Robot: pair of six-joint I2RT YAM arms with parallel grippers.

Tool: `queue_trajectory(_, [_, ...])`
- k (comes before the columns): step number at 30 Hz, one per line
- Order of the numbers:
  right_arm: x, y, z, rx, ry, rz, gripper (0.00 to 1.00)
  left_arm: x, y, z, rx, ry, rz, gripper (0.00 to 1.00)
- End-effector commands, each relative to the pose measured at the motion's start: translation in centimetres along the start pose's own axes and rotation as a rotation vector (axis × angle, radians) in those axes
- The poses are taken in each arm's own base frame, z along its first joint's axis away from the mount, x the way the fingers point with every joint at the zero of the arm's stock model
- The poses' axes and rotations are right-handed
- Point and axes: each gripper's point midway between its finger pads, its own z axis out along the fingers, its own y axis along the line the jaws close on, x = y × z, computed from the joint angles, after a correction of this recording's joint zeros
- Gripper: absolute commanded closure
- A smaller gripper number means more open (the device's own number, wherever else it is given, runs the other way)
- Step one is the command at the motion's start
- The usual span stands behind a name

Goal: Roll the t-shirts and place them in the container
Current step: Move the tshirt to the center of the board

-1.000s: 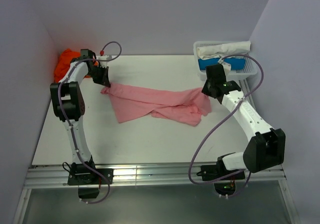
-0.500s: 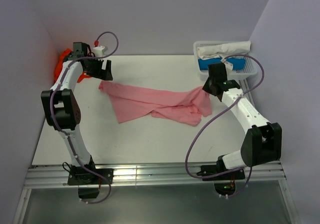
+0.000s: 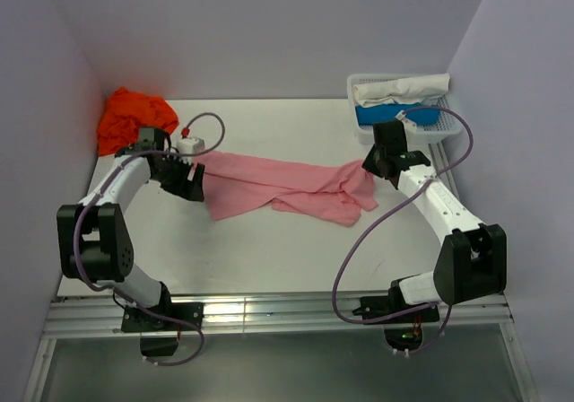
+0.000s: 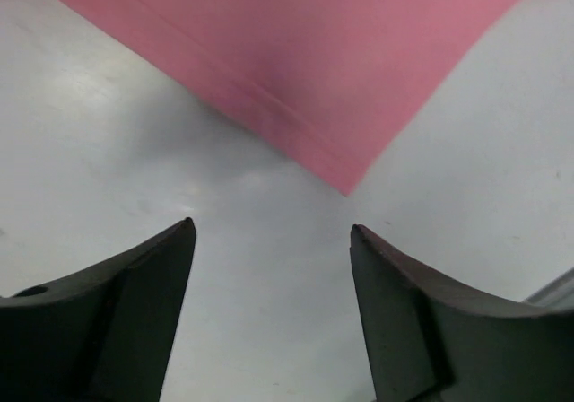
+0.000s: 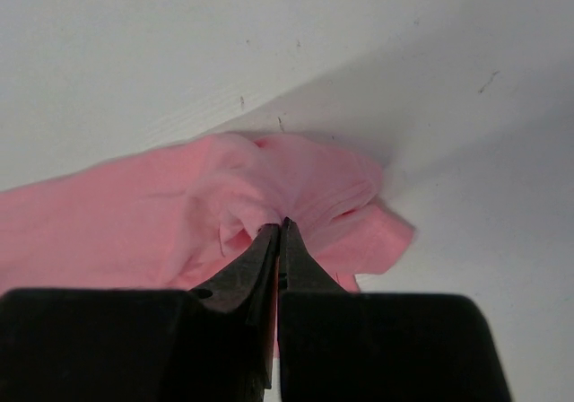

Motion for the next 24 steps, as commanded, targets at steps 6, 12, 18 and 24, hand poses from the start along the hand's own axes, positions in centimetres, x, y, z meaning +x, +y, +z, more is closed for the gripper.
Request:
queue_trajectory(6, [-1.1, 0.7, -1.4, -0.051, -0.053, 0.033, 1.0, 1.9, -4.5, 3.2, -0.005, 0.008, 0.065, 0.41])
queue_trajectory(12, [-1.2, 0.6, -1.7, -0.053, -0.057, 0.027, 1.0, 2.4, -4.4, 5.1, -0.042, 0.038, 0.048, 0.44])
queue_trajectory(18, [-1.1, 0.5, -1.6, -0.051, -0.055, 0.018, 1.0, 3.1, -4.5, 6.3, -0.067, 0.078, 0.048, 0.46])
queue_trajectory(24, [-0.9, 0.3, -1.6, -0.049, -0.058, 0.013, 1.0, 3.9, -4.6, 6.7, -0.084, 0.099, 0.041, 0.47])
